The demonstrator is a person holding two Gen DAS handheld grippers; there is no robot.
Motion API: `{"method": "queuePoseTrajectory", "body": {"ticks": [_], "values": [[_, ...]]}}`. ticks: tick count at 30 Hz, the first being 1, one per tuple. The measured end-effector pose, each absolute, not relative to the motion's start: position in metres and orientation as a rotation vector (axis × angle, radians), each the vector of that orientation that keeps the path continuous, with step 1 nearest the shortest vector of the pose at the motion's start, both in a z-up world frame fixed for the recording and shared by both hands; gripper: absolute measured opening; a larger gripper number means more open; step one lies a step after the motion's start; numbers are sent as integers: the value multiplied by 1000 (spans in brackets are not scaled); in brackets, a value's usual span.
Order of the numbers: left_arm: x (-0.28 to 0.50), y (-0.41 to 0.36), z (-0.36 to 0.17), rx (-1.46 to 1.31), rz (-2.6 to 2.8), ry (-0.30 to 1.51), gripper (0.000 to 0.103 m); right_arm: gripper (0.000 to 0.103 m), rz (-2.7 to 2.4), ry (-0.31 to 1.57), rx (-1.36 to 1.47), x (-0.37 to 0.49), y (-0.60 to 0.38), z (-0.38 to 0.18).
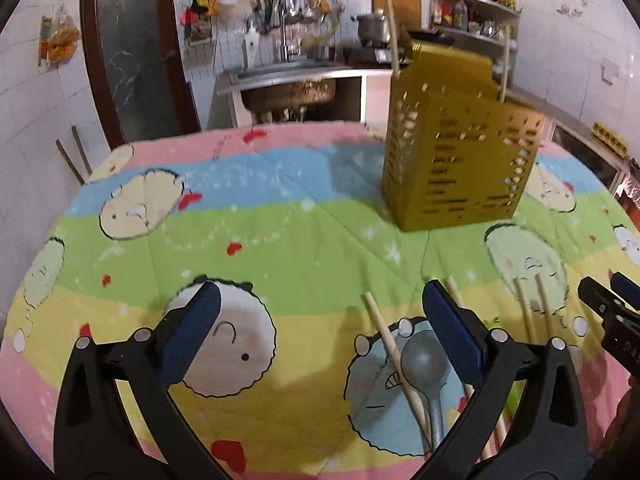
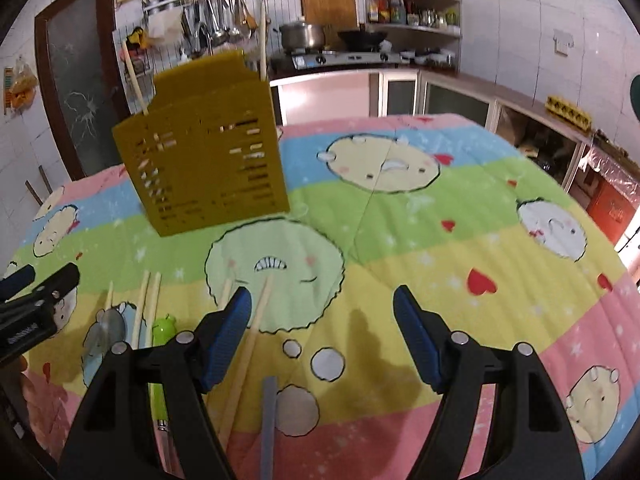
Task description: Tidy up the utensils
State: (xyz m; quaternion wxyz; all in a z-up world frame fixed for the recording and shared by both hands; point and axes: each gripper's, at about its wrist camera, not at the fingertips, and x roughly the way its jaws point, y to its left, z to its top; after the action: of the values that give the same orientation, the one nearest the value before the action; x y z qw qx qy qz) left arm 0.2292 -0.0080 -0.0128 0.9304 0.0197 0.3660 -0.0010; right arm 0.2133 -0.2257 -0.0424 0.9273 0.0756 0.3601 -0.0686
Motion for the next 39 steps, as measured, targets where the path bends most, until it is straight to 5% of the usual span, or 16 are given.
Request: {"method": "queuePoseTrajectory", "body": {"ticks": [16, 28, 39], "values": [[271, -6, -58, 8, 2, 938, 90, 71, -133, 876, 98, 238, -204, -63], [244, -23, -58, 30, -48, 944, 74, 53, -127, 912, 118, 231, -200, -70], [239, -37, -54, 5, -102, 997, 34, 33, -122, 928, 138, 231, -196, -71]]}}
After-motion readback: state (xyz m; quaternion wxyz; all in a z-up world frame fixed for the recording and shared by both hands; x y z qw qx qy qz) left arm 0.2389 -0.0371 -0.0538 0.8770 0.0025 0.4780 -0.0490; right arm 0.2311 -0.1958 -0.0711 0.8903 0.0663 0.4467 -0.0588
